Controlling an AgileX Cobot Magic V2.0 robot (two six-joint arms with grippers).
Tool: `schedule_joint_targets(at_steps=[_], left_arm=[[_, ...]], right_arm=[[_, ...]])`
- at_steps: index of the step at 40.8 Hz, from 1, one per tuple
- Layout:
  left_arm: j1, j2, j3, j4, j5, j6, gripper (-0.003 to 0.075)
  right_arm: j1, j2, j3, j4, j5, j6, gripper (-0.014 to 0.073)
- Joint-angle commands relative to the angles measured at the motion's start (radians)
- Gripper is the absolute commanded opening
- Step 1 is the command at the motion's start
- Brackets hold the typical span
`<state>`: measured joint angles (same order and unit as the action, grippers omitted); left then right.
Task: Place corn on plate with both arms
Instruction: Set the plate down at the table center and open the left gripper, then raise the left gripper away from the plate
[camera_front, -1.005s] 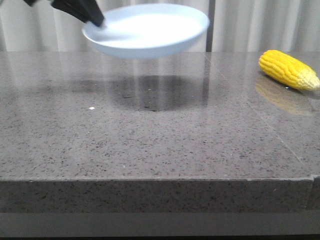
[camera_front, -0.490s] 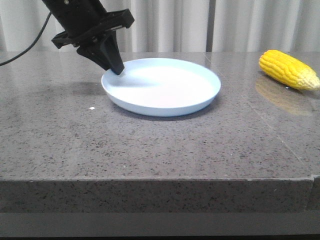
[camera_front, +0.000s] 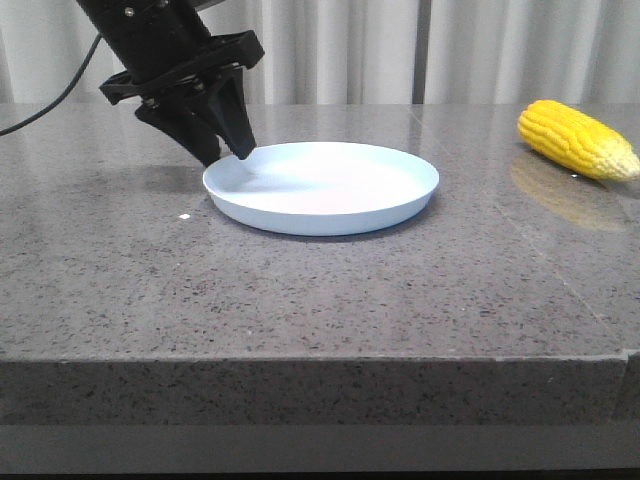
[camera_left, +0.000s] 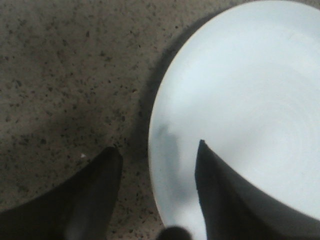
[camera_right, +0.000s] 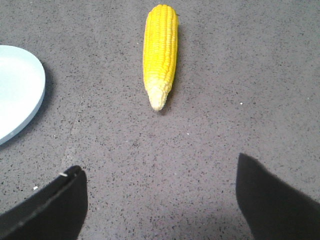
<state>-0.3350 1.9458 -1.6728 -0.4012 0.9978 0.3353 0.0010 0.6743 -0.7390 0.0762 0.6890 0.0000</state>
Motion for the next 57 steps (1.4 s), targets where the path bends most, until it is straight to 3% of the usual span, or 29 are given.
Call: schedule_joint_targets(at_steps=[1,10,21,34,57], left_arm=[[-0.005,-0.076,-0.056,0.025,0.015,-0.034,0.0452],[-0.050,-0.206,-0.069,0.261,0.043,-0.142,0.0452],[-0.212,-0.433,-0.052,0.563,0.089,-0.304,0.0452],[-0.323,-0.732,0.210,0.547,-0.018,-0.322,0.0452],[-0.323,-1.228,0.695,0.489,-0.149,-0.324,0.0452]], right_arm=[[-0.001,0.006,-0.031,-0.011,-0.071,-0.008,0.0628],[-0.001,0.006,-0.031,-0.011,-0.071,-0.008,0.0628],[-0.001,0.006,-0.031,-0.011,-0.071,-0.008,0.0628],[-0.001,0.006,-0.031,-0.011,-0.071,-0.008,0.0628],[-0.001,0.006,-0.031,-0.011,-0.077,-0.008,0.0628]])
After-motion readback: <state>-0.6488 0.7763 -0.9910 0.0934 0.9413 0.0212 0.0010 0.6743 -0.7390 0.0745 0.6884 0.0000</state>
